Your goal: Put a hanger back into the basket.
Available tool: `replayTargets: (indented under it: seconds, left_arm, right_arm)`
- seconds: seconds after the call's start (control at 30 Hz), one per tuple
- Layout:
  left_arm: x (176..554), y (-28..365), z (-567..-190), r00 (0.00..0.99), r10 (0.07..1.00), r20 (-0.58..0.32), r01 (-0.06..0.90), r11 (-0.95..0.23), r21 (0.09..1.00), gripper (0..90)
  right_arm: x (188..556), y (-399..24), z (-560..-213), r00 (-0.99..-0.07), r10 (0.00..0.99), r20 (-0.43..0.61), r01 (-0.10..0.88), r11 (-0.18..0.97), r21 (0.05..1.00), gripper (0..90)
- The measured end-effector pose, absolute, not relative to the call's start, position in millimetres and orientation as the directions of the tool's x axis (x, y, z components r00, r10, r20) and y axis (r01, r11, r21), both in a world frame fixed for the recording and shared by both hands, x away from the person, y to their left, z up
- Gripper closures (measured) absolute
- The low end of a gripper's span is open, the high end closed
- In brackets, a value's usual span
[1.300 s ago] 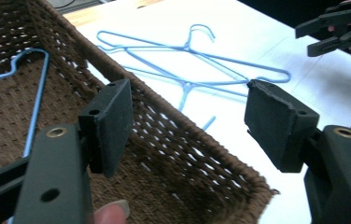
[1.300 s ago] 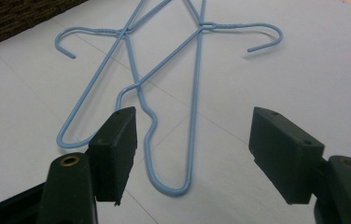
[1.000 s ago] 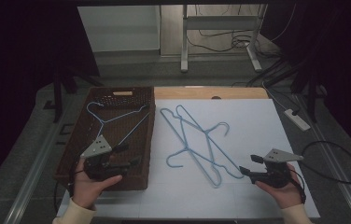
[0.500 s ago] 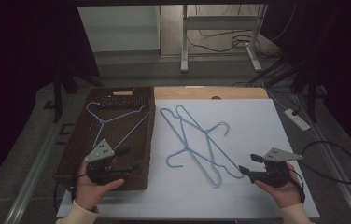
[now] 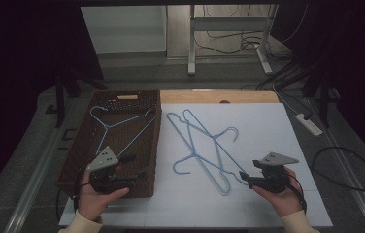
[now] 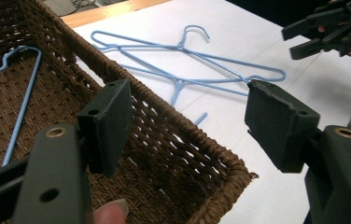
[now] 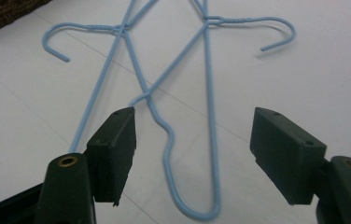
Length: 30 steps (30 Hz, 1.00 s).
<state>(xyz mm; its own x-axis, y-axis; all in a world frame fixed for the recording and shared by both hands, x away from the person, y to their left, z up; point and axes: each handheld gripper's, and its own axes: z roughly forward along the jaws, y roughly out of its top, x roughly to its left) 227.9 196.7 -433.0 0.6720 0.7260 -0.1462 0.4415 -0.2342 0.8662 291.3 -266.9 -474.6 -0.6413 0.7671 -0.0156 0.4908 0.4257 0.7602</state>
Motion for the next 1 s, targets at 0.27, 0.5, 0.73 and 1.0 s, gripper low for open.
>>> replayTargets:
  seconds: [0.27,0.5,0.73,1.0]
  left_arm:
    - [227.3,197.9,-439.2,0.668,0.728,-0.154,0.456,-0.237,0.858,32.0]
    - [227.0,198.6,-439.0,0.668,0.729,-0.149,0.454,-0.240,0.858,32.0]
    - [226.4,198.5,-440.1,0.671,0.727,-0.146,0.454,-0.248,0.855,32.1]
    - [227.2,199.2,-441.6,0.672,0.726,-0.146,0.458,-0.252,0.853,32.0]
  right_arm:
    - [308.7,-246.6,-473.5,-0.628,0.779,0.005,0.529,0.421,0.737,33.7]
    - [336.1,-219.5,-475.5,-0.609,0.793,0.032,0.590,0.425,0.687,36.3]
    - [359.4,-197.4,-489.2,-0.603,0.798,-0.009,0.623,0.478,0.618,39.4]
    - [378.2,-178.3,-501.5,-0.597,0.800,-0.058,0.646,0.523,0.556,45.7]
